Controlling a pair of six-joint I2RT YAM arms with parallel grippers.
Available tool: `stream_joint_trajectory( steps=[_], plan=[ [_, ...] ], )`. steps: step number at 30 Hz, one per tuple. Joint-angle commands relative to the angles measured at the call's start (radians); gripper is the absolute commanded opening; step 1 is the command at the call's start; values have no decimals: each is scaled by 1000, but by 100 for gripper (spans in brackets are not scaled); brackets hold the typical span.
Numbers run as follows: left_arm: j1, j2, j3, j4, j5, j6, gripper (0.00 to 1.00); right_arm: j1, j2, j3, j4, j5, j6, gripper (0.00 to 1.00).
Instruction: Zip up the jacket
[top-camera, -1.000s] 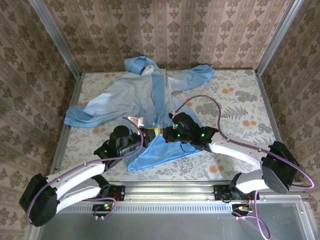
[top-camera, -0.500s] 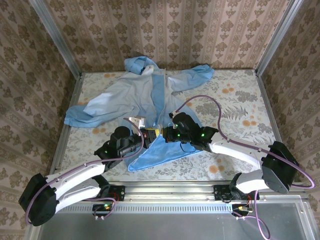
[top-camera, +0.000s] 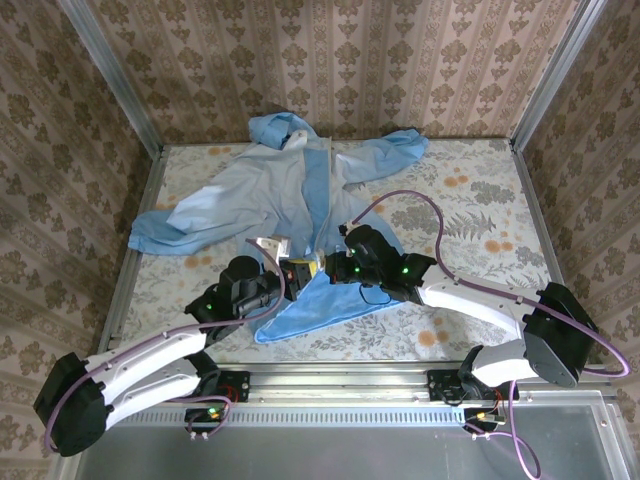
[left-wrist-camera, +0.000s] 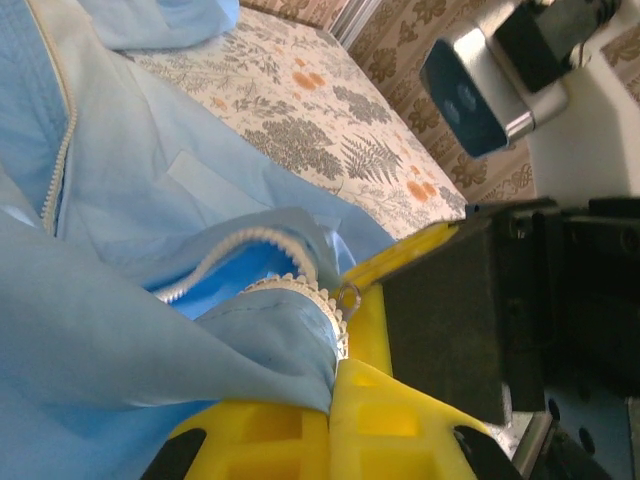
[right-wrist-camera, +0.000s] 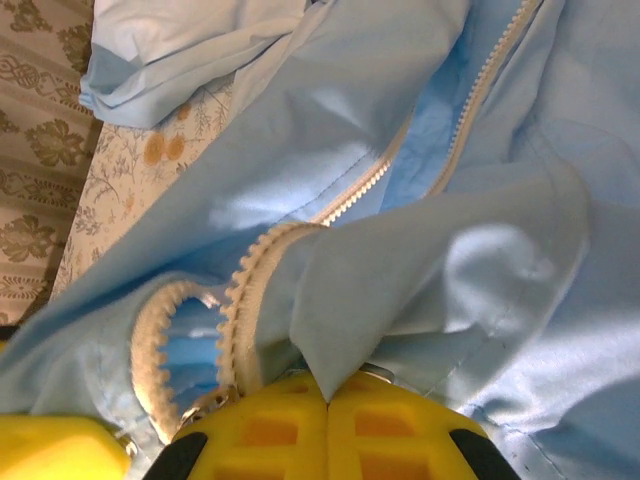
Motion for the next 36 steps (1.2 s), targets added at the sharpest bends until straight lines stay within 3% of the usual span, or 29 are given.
stream_joint_trajectory(
  steps=[1, 16, 36],
  plan=[
    [-8, -15, -11, -23, 10, 22, 0, -10, -27, -18, 55, 35, 38, 0],
    [7, -78, 11, -24, -75, 42, 0, -16, -24, -57, 80, -13, 63, 0],
    [8, 31, 55, 80, -41, 45, 0, -16, -5, -39, 88, -41, 70, 0]
  ],
)
